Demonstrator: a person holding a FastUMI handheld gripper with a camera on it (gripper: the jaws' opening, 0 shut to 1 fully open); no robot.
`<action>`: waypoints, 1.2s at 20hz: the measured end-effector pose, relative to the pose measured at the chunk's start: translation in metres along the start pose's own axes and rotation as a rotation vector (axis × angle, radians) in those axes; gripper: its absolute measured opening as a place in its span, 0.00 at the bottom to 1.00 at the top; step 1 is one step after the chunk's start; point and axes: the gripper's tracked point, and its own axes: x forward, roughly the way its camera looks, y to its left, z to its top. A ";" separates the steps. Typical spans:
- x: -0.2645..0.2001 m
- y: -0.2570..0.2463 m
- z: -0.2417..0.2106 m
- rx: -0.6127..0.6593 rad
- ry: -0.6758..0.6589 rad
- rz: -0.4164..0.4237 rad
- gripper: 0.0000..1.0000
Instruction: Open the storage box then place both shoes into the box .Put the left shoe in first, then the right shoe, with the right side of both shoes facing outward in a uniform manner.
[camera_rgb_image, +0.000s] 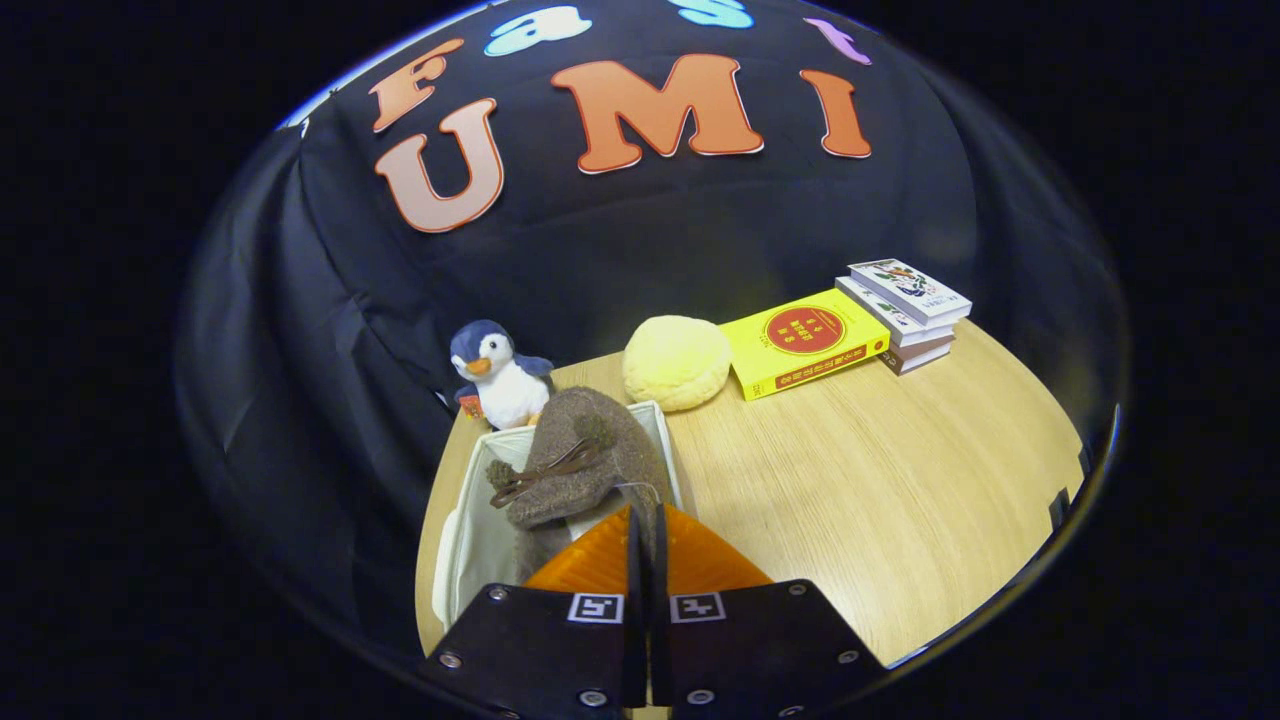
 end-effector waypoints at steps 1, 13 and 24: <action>0.002 0.002 -0.005 0.003 0.014 0.003 0.03; -0.030 -0.007 0.014 -0.045 -0.057 0.002 0.64; -0.132 -0.023 0.099 -0.206 -0.343 0.034 0.99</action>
